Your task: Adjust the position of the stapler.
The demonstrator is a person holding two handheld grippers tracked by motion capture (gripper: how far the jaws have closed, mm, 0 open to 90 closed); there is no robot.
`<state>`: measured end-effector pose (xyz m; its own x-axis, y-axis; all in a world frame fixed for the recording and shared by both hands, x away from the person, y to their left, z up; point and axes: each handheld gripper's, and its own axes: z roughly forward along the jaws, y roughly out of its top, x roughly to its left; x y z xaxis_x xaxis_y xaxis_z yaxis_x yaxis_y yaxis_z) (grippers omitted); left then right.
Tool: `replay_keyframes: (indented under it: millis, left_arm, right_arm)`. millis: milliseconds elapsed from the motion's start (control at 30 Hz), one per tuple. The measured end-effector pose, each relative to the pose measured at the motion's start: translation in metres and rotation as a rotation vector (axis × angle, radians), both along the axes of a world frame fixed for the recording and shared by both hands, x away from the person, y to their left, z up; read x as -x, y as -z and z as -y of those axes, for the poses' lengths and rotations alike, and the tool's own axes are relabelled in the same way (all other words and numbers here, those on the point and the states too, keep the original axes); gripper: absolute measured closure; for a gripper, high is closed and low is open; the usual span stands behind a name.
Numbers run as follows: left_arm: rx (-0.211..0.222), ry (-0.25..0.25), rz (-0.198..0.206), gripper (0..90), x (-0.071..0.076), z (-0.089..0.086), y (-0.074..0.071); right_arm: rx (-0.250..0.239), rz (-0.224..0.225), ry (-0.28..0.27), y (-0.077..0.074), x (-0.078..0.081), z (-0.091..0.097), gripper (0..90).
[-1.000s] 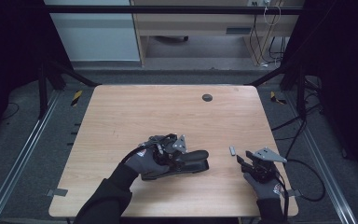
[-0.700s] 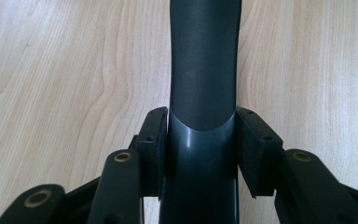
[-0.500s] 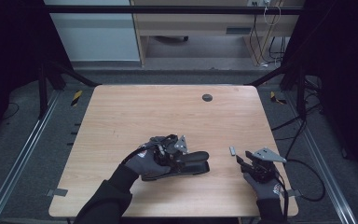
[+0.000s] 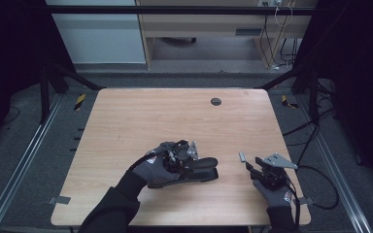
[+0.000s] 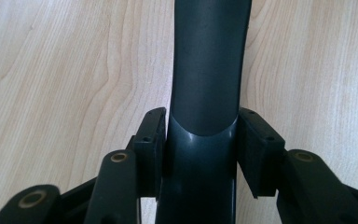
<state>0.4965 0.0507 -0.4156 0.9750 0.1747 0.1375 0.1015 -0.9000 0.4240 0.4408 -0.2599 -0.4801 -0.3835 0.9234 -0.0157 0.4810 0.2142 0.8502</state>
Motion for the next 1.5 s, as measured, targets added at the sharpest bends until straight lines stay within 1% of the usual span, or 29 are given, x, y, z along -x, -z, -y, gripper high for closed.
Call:
replay_keyframes:
  millis: [67,133,167,233,367,433,500,533,567,600,667,733,833,933,1167,1233,1300,1400,1433,1467,1500]
  left_arm:
    - [0.004,0.018,0.002,55.8,0.0,-0.001,0.0]
    - [0.017,0.051,0.008,56.3,0.0,-0.003,0.0]
    - [0.017,0.051,0.008,56.4,0.0,-0.003,0.0]
    - [0.018,0.078,0.008,56.4,0.002,-0.003,0.0]
    - [0.016,0.091,0.004,56.4,0.004,-0.002,0.0]
    - [0.027,0.095,-0.005,56.3,0.005,-0.002,0.001]
    - [0.028,0.097,-0.009,56.3,0.005,-0.003,0.001]
    - [0.028,0.108,-0.007,56.4,0.006,-0.003,0.001]
    - [0.028,0.108,-0.007,56.4,0.006,-0.003,0.001]
    - [0.028,0.131,-0.005,56.4,0.007,-0.003,0.001]
    - [0.03,0.146,-0.006,56.4,0.007,-0.003,0.001]
    - [0.031,0.152,-0.008,56.5,0.007,-0.004,0.001]
    - [0.014,0.174,-0.009,56.6,0.006,-0.004,0.0]
    - [0.013,0.181,-0.013,56.7,0.005,-0.005,0.0]
    - [0.008,0.182,-0.016,56.5,0.004,-0.008,-0.001]
    - [0.009,0.164,-0.01,56.2,0.006,-0.008,0.0]
    - [0.01,0.16,-0.007,55.8,0.006,-0.008,0.0]
    - [0.026,0.129,0.014,54.5,0.01,-0.008,0.0]
    - [0.049,0.105,0.016,51.2,0.011,-0.01,-0.002]
    - [0.059,0.099,0.019,51.1,0.011,-0.012,-0.005]
    - [0.074,0.082,0.024,50.6,0.012,-0.013,-0.007]
  right_arm:
    - [0.002,-0.002,-0.001,0.0,0.0,0.0,54.6]
    - [0.003,-0.001,-0.002,0.0,0.0,0.0,54.7]
    - [0.003,-0.001,-0.002,0.0,0.0,0.0,54.7]
    - [0.001,-0.001,-0.001,0.001,0.0,0.0,54.7]
    - [-0.003,-0.004,-0.001,0.0,0.0,0.0,54.7]
    - [-0.006,-0.008,-0.001,0.0,0.0,-0.001,54.8]
    - [-0.004,-0.005,-0.002,0.0,0.0,-0.001,54.8]
    - [-0.002,-0.003,-0.004,0.001,0.0,0.0,54.8]
    - [-0.002,-0.003,-0.004,0.001,0.0,0.0,54.8]
    - [-0.006,-0.005,-0.003,0.001,0.0,-0.001,55.0]
    - [-0.006,-0.005,-0.004,0.001,0.0,-0.001,55.3]
    - [-0.007,-0.006,-0.004,0.001,0.0,-0.001,55.4]
    - [-0.007,-0.003,-0.005,0.001,0.0,-0.001,55.5]
    - [-0.008,-0.003,-0.005,0.001,0.0,-0.001,55.5]
    - [-0.007,-0.004,-0.008,0.001,0.0,-0.001,55.3]
    - [0.0,0.0,-0.012,0.001,0.0,-0.002,55.2]
    - [-0.007,-0.005,-0.01,0.001,0.0,-0.003,55.3]
    - [-0.012,-0.006,-0.011,0.001,0.001,-0.004,55.6]
    - [-0.017,-0.01,-0.013,0.001,0.001,-0.005,55.9]
    - [-0.016,-0.006,-0.013,0.001,0.001,-0.006,56.0]
    - [-0.016,-0.007,-0.015,0.001,0.001,-0.006,56.3]
